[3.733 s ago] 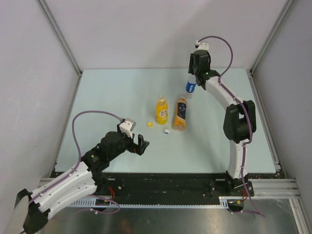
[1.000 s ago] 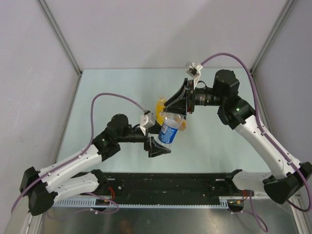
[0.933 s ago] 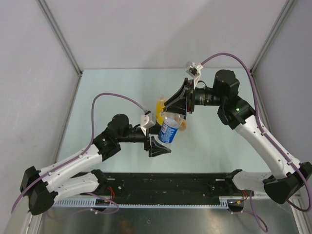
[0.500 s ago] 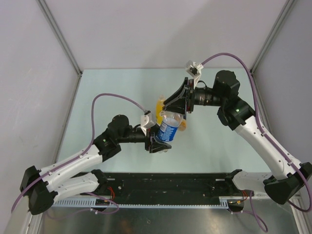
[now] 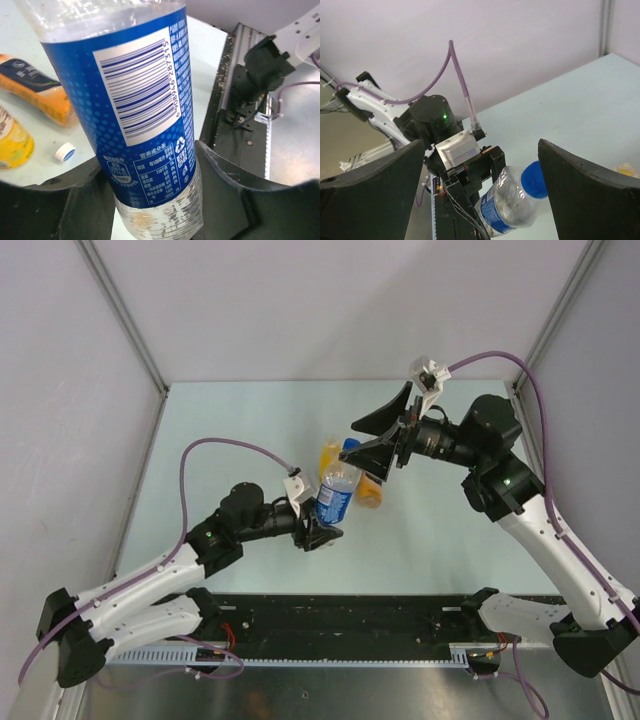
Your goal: Unscrew the bottle caps
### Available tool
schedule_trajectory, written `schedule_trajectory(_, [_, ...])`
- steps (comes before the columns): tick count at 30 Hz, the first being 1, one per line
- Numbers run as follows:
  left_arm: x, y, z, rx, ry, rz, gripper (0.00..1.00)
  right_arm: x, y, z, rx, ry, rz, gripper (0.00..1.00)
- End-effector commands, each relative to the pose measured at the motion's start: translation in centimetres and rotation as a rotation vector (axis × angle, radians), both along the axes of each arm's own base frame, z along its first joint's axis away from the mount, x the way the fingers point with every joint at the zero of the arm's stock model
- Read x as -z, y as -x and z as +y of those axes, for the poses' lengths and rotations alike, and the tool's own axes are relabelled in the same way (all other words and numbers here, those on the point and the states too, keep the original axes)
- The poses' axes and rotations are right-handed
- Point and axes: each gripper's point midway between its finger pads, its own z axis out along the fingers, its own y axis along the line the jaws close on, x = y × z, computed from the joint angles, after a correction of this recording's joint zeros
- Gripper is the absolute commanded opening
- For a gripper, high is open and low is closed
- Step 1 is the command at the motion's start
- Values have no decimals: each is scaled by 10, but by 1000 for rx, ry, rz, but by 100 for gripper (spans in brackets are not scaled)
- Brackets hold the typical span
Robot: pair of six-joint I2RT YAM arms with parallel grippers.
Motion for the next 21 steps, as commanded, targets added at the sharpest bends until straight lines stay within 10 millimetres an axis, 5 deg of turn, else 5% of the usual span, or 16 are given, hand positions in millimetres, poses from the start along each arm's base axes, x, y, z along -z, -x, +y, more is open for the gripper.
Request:
schedule_trajectory(1, [3, -16, 13, -122, -34, -32, 21, -13, -13, -11, 130, -47, -9, 99])
schedule_trajectory(12, [29, -43, 42, -420, -212, -42, 15, 32, -68, -19, 387, 18, 197, 99])
schedule_trajectory(21, [38, -53, 55, -635, -389, -137, 11, 63, -84, -10, 407, 80, 279, 96])
